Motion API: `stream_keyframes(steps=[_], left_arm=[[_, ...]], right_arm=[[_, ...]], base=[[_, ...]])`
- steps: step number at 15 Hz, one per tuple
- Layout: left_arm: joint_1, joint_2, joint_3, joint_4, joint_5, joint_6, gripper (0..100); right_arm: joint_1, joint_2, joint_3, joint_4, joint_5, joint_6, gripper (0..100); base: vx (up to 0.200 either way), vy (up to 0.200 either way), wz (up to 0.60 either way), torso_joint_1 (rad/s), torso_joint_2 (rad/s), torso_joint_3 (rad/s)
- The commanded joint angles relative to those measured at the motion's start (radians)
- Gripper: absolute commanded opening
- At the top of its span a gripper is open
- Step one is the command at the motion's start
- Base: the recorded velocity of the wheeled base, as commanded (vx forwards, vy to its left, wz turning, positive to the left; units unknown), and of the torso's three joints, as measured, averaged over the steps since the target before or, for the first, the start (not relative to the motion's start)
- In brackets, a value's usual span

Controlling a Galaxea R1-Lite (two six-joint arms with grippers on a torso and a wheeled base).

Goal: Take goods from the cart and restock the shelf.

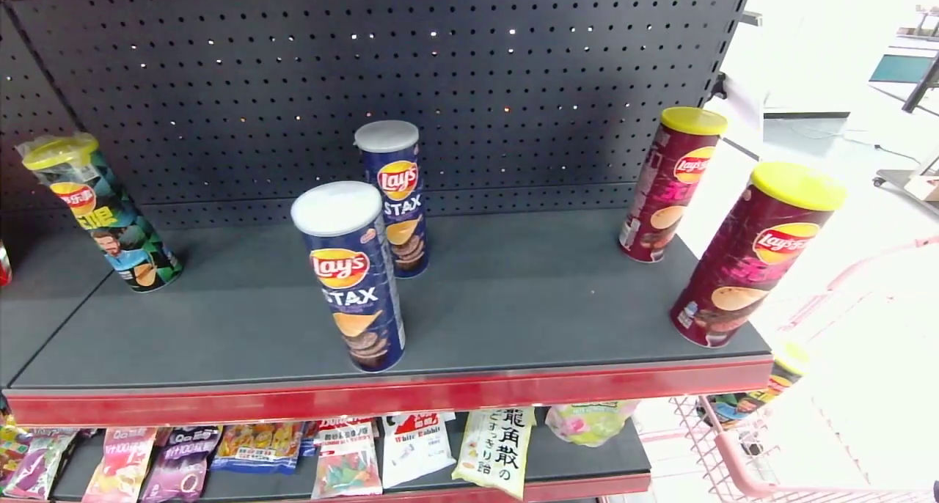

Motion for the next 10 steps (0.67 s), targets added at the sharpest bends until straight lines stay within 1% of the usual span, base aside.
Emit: stream_keyframes(steps=[1,3,6,7,8,9,10], left_arm=[[0.0,0.003,0.0,0.0,0.001,0.0,100],[0.0,0.003,0.001,0.0,0.001,0.008,100],[0.0,0.003,0.001,0.0,0.001,0.008,100],[0.0,0.003,0.001,0.0,0.001,0.014,100],[0.0,0.003,0.001,0.0,0.001,0.015,100],[0.0,0.003,0.001,0.0,0.001,0.026,100],[0.0,0.002,0.001,0.0,0.001,0.029,100]], right_arm=[[0.0,0.001,0.001,0.001,0.0,-0.001,100],[0.0,0.001,0.001,0.001,0.0,-0.001,100],[0.0,0.001,0.001,0.001,0.0,-0.001,100],[0.0,0.001,0.001,0.001,0.0,-0.001,100],[0.0,0.001,0.001,0.001,0.0,-0.001,100],[0.0,0.001,0.002,0.001,0.0,-0.001,100],[0.0,0.001,0.002,0.001,0.0,-0.002,100]], base=[[0.0,-0.2,0.0,0.007,0.0,0.002],[0.0,-0.2,0.0,0.005,0.0,0.002],[0.0,-0.2,0.0,-0.002,0.0,0.004],[0.0,-0.2,0.0,0.007,0.0,0.002],[0.0,0.0,0.0,0.0,0.0,0.0],[0.0,0.0,0.0,0.0,0.0,0.0],[0.0,0.0,0.0,0.0,0.0,0.0]])
